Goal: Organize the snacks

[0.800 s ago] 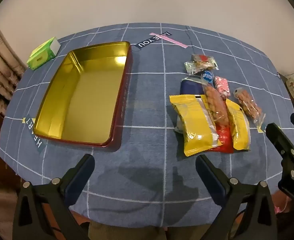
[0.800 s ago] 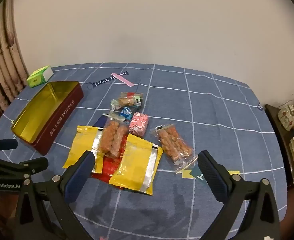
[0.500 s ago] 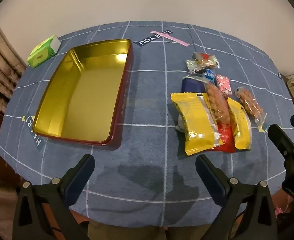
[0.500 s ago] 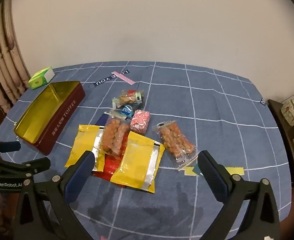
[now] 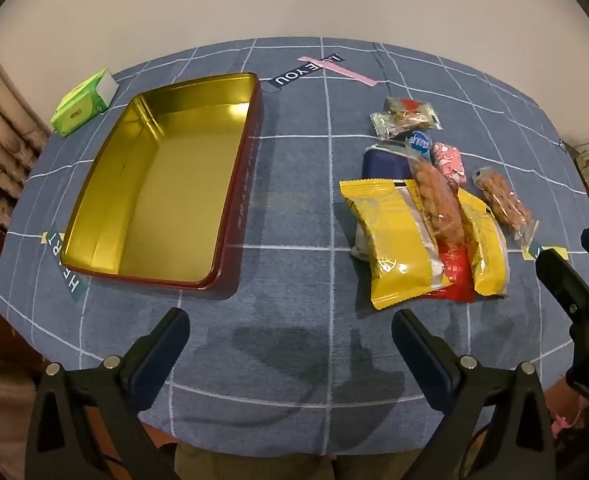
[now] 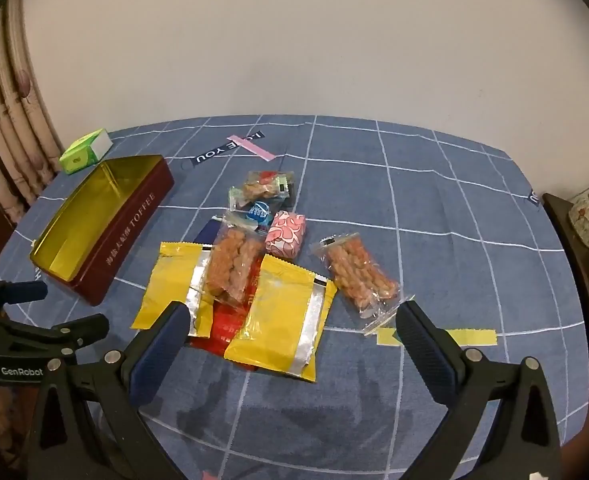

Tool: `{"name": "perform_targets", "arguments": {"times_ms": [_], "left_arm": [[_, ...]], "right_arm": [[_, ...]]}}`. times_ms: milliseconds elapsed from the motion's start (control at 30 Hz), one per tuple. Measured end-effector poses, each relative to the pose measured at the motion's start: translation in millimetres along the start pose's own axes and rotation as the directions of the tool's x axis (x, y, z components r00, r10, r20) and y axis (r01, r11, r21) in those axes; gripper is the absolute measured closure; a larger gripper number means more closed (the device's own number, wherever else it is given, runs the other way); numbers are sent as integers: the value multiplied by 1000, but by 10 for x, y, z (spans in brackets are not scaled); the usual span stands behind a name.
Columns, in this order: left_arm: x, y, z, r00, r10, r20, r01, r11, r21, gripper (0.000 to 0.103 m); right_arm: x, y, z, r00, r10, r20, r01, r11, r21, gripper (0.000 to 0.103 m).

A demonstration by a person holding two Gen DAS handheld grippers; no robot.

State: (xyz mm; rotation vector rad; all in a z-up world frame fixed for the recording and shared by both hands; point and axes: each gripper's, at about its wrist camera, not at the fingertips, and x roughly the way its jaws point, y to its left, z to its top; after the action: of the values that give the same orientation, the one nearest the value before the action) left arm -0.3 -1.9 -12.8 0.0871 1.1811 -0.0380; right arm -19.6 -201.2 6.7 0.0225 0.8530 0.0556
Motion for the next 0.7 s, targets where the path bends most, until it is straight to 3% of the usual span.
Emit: {"name": "perform_targets", "arguments": {"times_ms": [700], "left_arm": [[4, -25, 21, 1000, 6, -5, -6, 1000, 20, 0]], "right_arm": [[-9, -29, 8, 1000, 13, -4, -13, 1000, 14, 1]]}}
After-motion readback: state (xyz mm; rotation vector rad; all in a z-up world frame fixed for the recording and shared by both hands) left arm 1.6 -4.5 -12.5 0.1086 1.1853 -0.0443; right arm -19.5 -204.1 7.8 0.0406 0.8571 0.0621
